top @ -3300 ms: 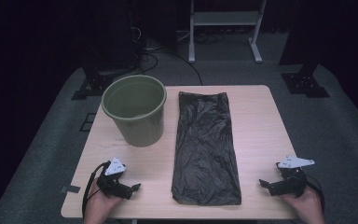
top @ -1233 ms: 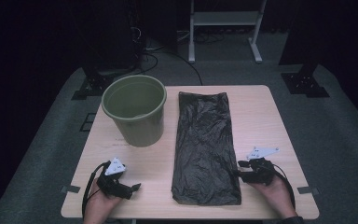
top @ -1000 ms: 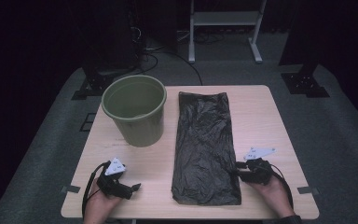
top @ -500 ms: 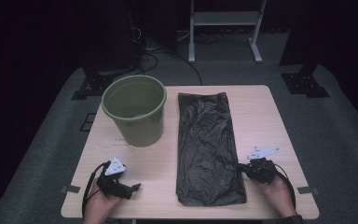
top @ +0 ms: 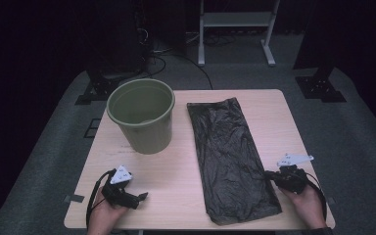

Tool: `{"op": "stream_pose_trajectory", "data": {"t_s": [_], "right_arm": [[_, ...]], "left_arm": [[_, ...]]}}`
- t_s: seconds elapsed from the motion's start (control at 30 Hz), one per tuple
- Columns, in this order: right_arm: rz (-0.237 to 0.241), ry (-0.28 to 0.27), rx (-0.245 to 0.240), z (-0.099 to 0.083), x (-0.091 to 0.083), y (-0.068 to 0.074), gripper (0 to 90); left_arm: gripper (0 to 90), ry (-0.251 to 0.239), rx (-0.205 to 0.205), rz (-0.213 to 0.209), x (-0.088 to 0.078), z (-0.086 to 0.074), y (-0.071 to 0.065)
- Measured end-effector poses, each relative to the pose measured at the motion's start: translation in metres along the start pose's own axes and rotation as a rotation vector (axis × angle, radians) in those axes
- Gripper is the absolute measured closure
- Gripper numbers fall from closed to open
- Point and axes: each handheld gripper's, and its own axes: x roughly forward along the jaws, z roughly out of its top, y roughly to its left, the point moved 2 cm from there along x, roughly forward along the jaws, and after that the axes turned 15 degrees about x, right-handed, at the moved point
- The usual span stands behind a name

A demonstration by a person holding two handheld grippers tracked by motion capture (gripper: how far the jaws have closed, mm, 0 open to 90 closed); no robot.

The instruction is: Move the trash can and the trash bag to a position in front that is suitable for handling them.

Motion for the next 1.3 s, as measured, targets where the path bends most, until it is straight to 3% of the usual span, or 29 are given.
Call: {"op": "stream_pose_trajectory", "data": {"t_s": [0.3, 0.57, 0.63, 0.8, 0.83, 1.0, 1.07, 1.3], "right_arm": [[-0.067, -0.013, 0.065, -0.014, -0.023, -0.032, 90.0], [-0.087, -0.016, 0.092, -0.024, -0.035, -0.044, 88.9], [-0.080, -0.040, 0.104, -0.023, -0.040, -0.045, 76.1], [-0.063, -0.068, 0.101, -0.016, -0.043, -0.037, 63.3], [-0.042, -0.059, 0.091, -0.011, -0.039, -0.028, 57.5], [-0.001, -0.041, 0.064, -0.001, -0.027, -0.012, 50.0], [0.028, -0.028, 0.053, 0.007, -0.014, -0.001, 46.3], [0.010, 0.014, 0.018, 0.018, 0.011, 0.013, 41.7]], "left_arm": [[0.0, 0.000, 0.000, 0.000, 0.000, 0.000, 0.000], [0.0, 0.000, 0.000, 0.000, 0.000, 0.000, 0.000], [0.0, 0.000, 0.000, 0.000, 0.000, 0.000, 0.000], [0.0, 0.000, 0.000, 0.000, 0.000, 0.000, 0.000], [0.0, 0.000, 0.000, 0.000, 0.000, 0.000, 0.000], [0.0, 0.000, -0.001, 0.000, 0.000, 0.000, 0.000], [0.0, 0.000, 0.000, 0.000, 0.000, 0.000, 0.000], [0.0, 0.000, 0.000, 0.000, 0.000, 0.000, 0.000]]}}
